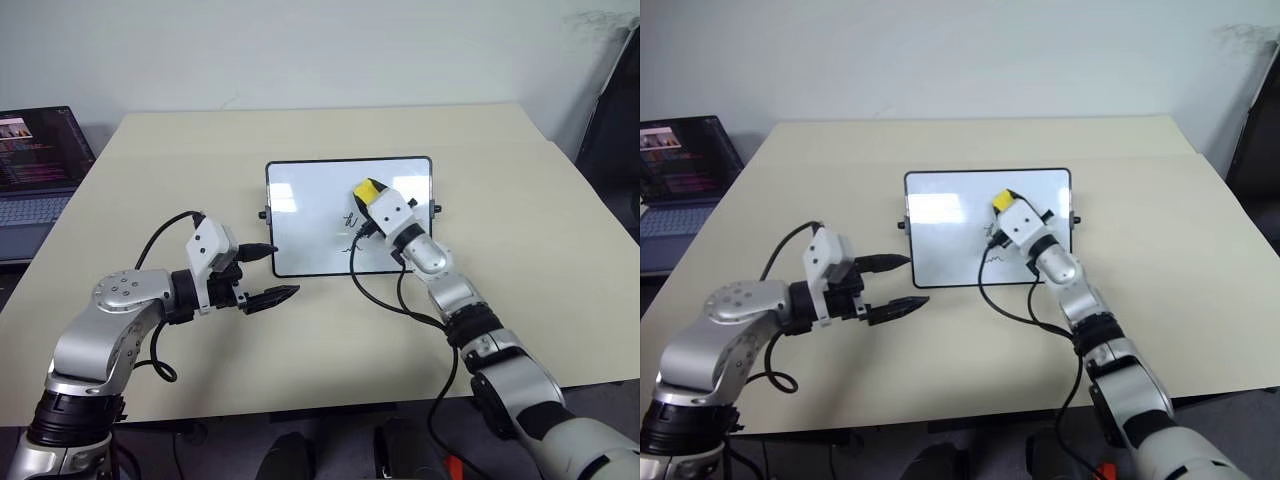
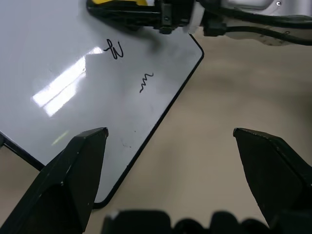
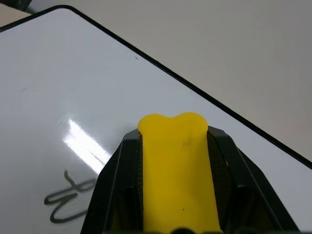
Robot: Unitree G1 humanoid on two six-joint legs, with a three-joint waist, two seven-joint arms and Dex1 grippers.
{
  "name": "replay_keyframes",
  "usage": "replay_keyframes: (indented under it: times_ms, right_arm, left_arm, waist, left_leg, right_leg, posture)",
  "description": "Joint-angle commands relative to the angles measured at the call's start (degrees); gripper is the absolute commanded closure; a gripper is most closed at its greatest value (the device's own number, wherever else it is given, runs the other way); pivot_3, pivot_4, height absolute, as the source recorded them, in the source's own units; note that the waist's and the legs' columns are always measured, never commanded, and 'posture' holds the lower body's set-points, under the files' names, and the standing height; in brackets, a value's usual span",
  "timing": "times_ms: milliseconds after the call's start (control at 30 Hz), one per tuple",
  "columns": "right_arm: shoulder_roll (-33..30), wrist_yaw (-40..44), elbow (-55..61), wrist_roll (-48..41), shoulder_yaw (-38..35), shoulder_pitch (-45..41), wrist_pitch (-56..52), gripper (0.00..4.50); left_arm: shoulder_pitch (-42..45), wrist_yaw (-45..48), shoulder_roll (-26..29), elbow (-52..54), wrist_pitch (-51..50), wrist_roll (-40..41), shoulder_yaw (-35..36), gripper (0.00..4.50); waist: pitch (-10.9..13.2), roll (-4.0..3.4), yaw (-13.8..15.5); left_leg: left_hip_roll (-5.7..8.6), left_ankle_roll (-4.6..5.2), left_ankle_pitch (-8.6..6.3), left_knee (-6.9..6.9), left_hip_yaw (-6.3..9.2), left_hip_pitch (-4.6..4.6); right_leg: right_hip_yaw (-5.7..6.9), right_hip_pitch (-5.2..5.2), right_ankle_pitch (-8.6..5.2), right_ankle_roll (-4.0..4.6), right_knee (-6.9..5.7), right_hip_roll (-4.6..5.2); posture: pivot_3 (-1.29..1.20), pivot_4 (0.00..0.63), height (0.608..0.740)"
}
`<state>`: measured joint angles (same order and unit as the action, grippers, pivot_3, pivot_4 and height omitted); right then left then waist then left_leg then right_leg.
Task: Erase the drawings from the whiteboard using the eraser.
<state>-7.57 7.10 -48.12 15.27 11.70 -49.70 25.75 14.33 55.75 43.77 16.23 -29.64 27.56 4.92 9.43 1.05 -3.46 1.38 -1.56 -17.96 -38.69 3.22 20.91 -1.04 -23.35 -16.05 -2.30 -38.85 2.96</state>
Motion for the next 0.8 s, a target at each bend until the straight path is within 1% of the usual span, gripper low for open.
replay_keyframes:
  times_ms: [33, 167, 400, 500, 567, 600, 700, 800]
  right_arm:
    - [1.0, -1.6, -6.9, 2.2, 1.8, -2.3, 4.5, 3.15]
    - [1.5, -2.8, -13.2, 4.2, 3.5, -2.1, 7.2, 3.15]
    - [1.3, -5.4, -19.1, 8.0, 6.8, -0.2, 10.8, 3.15]
    - [1.1, -5.1, -20.1, 8.7, 7.7, 0.3, 11.8, 3.15]
    - [1.1, -5.0, -20.2, 9.0, 8.1, 0.3, 12.4, 3.15]
    - [1.1, -4.9, -20.1, 8.8, 8.1, 0.3, 13.1, 3.15]
    - [1.0, -4.9, -19.4, 8.8, 8.2, 0.2, 14.9, 3.15]
    - [0.4, -6.4, -17.4, 9.0, 7.9, 0.3, 17.8, 3.15]
  left_arm:
    - [0.8, 0.0, 1.0, 2.0, 1.0, -0.1, 0.8, 0.0]
    - [0.7, -0.6, 0.8, 2.5, 0.8, 0.0, 1.1, 0.0]
    - [1.3, -2.1, 0.4, 2.9, 0.5, 0.3, 1.2, 0.0]
    - [2.0, -2.5, 0.1, 2.8, 0.3, 0.7, 1.2, 0.0]
    - [2.5, -2.8, -0.1, 2.4, 0.4, 0.7, 1.3, 0.0]
    - [2.7, -3.0, -0.2, 2.2, 0.5, 0.6, 1.3, 0.0]
    - [3.5, -4.1, -0.7, 1.1, 1.0, 0.1, 1.6, 0.0]
    - [4.0, -5.1, -1.0, 0.1, 1.4, -0.2, 2.0, 0.0]
  waist:
    - [0.0, 0.0, 0.0]
    - [0.0, 0.03, -0.1]
    - [-0.1, 0.06, -0.1]
    - [-0.1, 0.06, -0.1]
    - [-0.1, 0.06, -0.1]
    - [-0.1, 0.06, -0.2]
    - [-0.1, 0.05, -0.1]
    - [-0.1, 0.05, -0.1]
  left_leg:
    - [0.0, -0.02, 0.01, 0.01, 0.0, 0.0]
    - [0.0, 0.0, 0.0, 0.0, -0.02, -0.06]
    - [0.0, 0.16, -0.06, -0.06, 0.0, -0.34]
    - [-0.02, 0.16, -0.06, -0.06, 0.05, -0.6]
    - [-0.03, 0.2, -0.08, -0.01, 0.11, -1.12]
    - [-0.03, 0.21, -0.09, -0.01, 0.1, -1.22]
    - [-0.04, 0.2, -0.08, -0.04, 0.11, -1.23]
    - [-0.08, 0.2, -0.08, -0.03, 0.14, -1.21]
  right_leg:
    - [0.0, 0.0, 0.0, 0.0, 0.02, 0.0]
    - [-0.02, 0.07, 0.0, 0.0, 0.01, 0.0]
    - [-0.03, 0.28, 0.06, 0.07, -0.18, -0.02]
    - [-0.02, 0.61, 0.07, 0.09, -0.17, -0.04]
    - [-0.01, 1.16, 0.06, 0.09, -0.05, -0.06]
    - [0.0, 1.26, 0.05, 0.09, -0.05, -0.09]
    - [-0.01, 1.25, 0.06, 0.09, -0.09, -0.34]
    - [-0.04, 1.23, 0.06, 0.09, -0.11, -0.35]
  posture:
    - [0.0, 0.15, 0.74]
    - [0.0, 0.15, 0.74]
    - [0.0, 0.15, 0.74]
    - [0.0, 0.15, 0.74]
    - [0.0, 0.15, 0.74]
    - [0.0, 0.15, 0.74]
    - [0.0, 0.15, 0.74]
    - [0.0, 0.15, 0.74]
